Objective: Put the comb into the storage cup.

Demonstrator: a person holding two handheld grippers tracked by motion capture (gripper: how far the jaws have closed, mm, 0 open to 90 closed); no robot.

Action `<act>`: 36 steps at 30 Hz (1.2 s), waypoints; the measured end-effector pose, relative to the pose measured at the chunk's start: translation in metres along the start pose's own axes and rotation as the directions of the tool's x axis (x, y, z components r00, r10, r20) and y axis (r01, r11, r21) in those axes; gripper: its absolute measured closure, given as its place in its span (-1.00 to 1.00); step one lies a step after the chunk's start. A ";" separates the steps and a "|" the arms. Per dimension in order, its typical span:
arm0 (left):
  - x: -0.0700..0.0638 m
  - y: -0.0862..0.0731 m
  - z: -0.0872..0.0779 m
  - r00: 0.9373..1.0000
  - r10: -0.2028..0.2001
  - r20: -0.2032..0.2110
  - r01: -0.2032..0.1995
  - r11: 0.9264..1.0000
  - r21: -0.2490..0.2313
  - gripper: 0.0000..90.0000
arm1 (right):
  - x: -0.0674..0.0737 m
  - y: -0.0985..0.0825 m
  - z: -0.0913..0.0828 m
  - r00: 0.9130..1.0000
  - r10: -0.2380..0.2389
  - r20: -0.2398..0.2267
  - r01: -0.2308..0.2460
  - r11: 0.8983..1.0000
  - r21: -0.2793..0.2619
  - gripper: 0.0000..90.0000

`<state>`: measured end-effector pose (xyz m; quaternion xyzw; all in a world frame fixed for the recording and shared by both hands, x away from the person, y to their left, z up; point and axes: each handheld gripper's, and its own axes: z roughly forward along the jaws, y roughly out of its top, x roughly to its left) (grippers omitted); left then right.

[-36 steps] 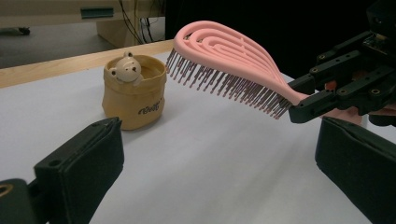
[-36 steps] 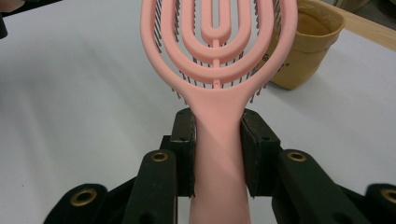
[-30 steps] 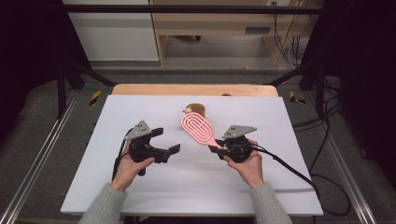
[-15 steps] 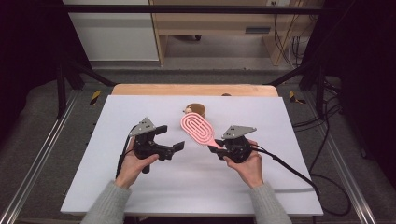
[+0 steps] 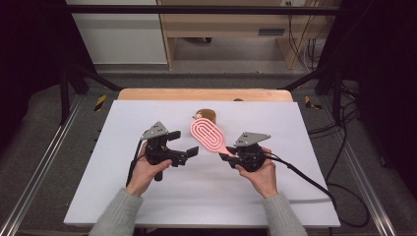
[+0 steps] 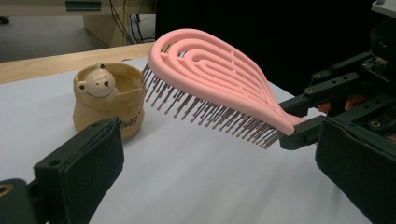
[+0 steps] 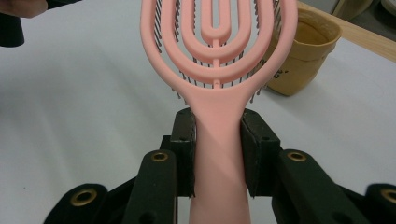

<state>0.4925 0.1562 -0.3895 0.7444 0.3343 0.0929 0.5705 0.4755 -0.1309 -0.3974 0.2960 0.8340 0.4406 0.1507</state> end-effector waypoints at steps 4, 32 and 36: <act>0.000 0.000 0.004 1.000 -0.012 0.004 0.012 1.000 -0.001 -0.98 | 0.001 0.000 0.000 1.000 0.000 -0.002 0.000 1.000 -0.002 0.54; -0.008 0.004 0.029 0.996 -0.085 0.011 0.085 0.996 -0.008 -0.98 | 0.002 0.000 0.000 1.000 -0.010 -0.001 0.010 1.000 -0.011 0.54; -0.007 0.003 0.033 0.994 -0.105 0.012 0.105 0.994 -0.005 -0.98 | 0.003 0.000 0.001 1.000 -0.010 -0.010 0.010 1.000 -0.013 0.54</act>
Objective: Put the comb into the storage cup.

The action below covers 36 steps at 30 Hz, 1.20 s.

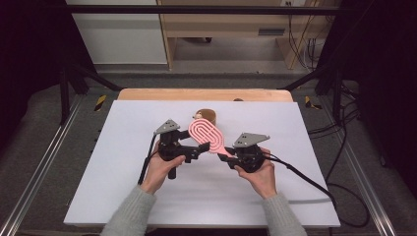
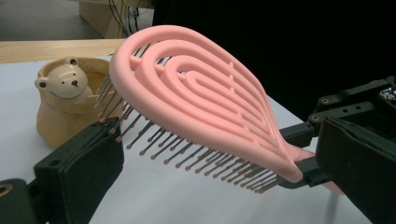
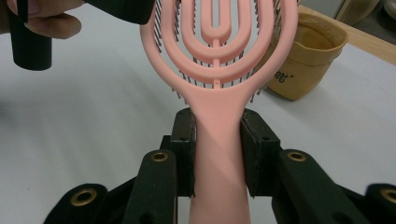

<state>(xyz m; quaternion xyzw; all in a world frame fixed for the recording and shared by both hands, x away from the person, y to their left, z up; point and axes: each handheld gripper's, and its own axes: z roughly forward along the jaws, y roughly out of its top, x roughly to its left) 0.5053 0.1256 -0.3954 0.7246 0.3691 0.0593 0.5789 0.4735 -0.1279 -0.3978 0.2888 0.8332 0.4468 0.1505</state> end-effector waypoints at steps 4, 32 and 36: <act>0.000 -0.001 0.003 1.000 -0.003 -0.001 0.003 1.000 0.002 -0.98 | 0.001 0.000 0.000 1.000 -0.006 0.000 0.006 1.000 -0.002 0.54; 0.000 -0.001 0.006 0.997 -0.080 0.007 0.080 0.996 -0.032 -0.36 | 0.003 0.000 0.000 1.000 -0.019 -0.022 0.018 0.999 -0.041 0.54; 0.000 -0.001 0.006 0.996 -0.087 0.016 0.088 0.996 -0.030 -0.30 | 0.003 0.000 0.001 0.999 -0.023 -0.023 0.022 0.999 -0.043 0.54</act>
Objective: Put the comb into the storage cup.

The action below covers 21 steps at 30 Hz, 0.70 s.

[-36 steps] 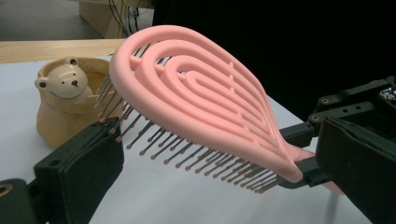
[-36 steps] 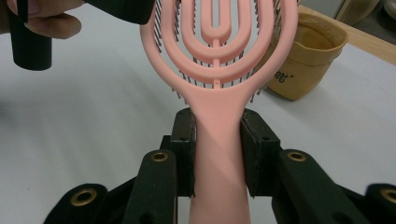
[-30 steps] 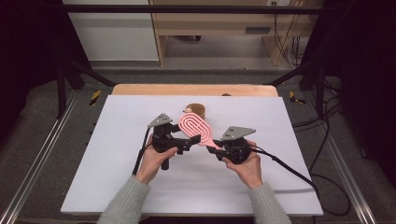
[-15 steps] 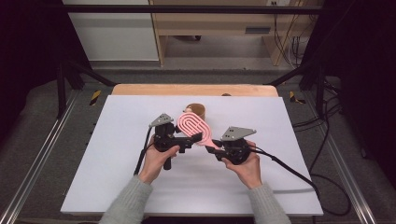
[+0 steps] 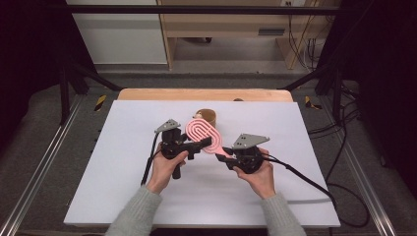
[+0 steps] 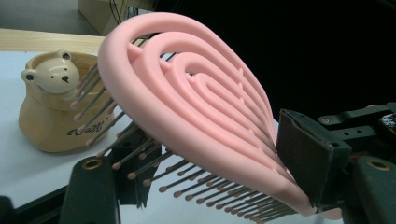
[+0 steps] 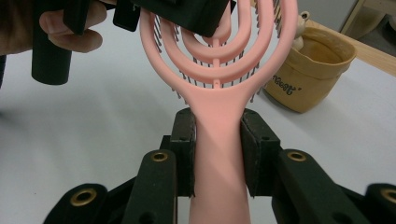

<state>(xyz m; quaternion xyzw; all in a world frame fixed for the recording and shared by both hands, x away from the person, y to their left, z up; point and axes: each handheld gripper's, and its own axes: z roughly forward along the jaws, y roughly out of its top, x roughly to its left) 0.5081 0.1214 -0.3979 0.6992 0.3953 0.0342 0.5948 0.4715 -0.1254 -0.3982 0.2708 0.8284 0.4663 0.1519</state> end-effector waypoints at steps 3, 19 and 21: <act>0.000 0.001 -0.001 1.000 -0.012 0.008 0.012 1.000 0.003 -0.27 | 0.000 0.000 0.000 1.000 -0.002 0.000 0.002 1.000 -0.002 0.54; 0.001 0.002 -0.004 0.999 -0.044 0.028 0.044 0.999 -0.007 -0.12 | 0.000 0.000 0.001 1.000 -0.008 -0.005 0.008 1.000 -0.015 0.54; 0.001 0.002 -0.005 0.998 -0.048 0.030 0.048 0.999 -0.010 -0.10 | 0.000 0.000 0.001 1.000 -0.007 -0.007 0.007 1.000 -0.017 0.54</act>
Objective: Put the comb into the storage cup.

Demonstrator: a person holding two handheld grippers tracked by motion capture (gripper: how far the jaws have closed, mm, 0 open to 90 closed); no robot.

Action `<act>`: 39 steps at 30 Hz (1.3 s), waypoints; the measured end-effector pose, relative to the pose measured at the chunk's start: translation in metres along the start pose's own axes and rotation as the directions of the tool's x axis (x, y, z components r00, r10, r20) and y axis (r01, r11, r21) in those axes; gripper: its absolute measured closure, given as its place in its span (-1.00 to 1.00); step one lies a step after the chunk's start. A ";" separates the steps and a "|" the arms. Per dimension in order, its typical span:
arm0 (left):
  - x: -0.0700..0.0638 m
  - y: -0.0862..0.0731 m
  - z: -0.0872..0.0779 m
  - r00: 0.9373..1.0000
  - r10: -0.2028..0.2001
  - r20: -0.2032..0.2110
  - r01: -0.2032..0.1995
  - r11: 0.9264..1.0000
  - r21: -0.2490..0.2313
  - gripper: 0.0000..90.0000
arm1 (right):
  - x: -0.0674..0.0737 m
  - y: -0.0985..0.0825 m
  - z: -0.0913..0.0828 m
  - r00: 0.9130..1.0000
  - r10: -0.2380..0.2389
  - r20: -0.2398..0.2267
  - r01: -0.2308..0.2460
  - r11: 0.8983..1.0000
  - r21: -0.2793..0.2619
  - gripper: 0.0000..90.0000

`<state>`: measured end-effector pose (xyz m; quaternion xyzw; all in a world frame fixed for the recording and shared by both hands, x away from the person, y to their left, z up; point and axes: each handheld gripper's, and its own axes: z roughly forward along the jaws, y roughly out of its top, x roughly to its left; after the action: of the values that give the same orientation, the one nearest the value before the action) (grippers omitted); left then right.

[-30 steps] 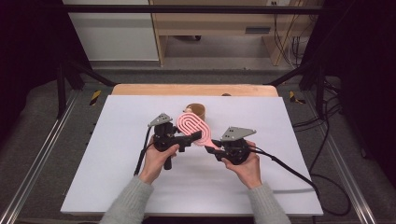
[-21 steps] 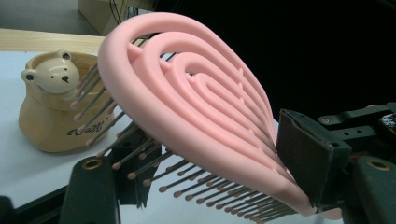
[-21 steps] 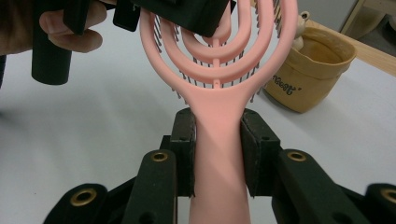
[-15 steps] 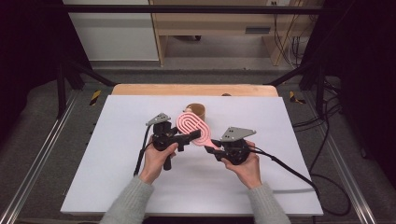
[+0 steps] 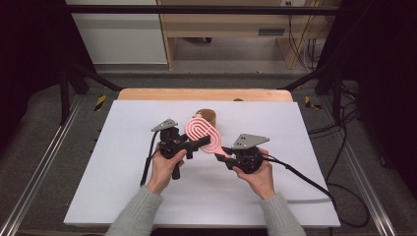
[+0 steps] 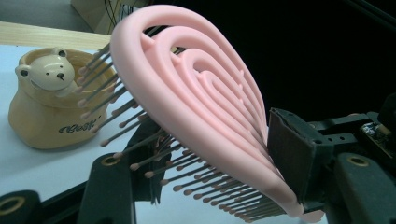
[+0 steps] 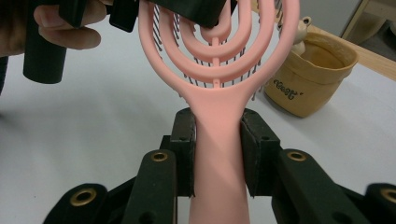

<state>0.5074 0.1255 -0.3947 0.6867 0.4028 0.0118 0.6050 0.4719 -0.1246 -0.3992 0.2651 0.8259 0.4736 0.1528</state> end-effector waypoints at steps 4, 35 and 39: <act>-0.001 0.000 -0.001 1.000 -0.002 -0.001 0.002 1.000 -0.007 -0.05 | 0.000 0.000 0.001 1.000 0.002 -0.004 -0.002 1.000 -0.001 0.54; -0.004 0.002 -0.007 0.996 -0.055 0.071 0.059 0.997 -0.056 0.26 | 0.001 -0.002 0.005 1.000 -0.004 -0.018 0.004 1.000 -0.014 0.56; -0.005 0.002 -0.008 0.995 -0.057 0.082 0.062 0.996 -0.061 0.30 | 0.001 -0.002 0.006 1.000 -0.010 -0.019 0.009 1.000 -0.016 0.56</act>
<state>0.5012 0.1288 -0.3881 0.6547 0.3978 -0.0212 0.6423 0.4735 -0.1207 -0.4044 0.2554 0.8247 0.4821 0.1492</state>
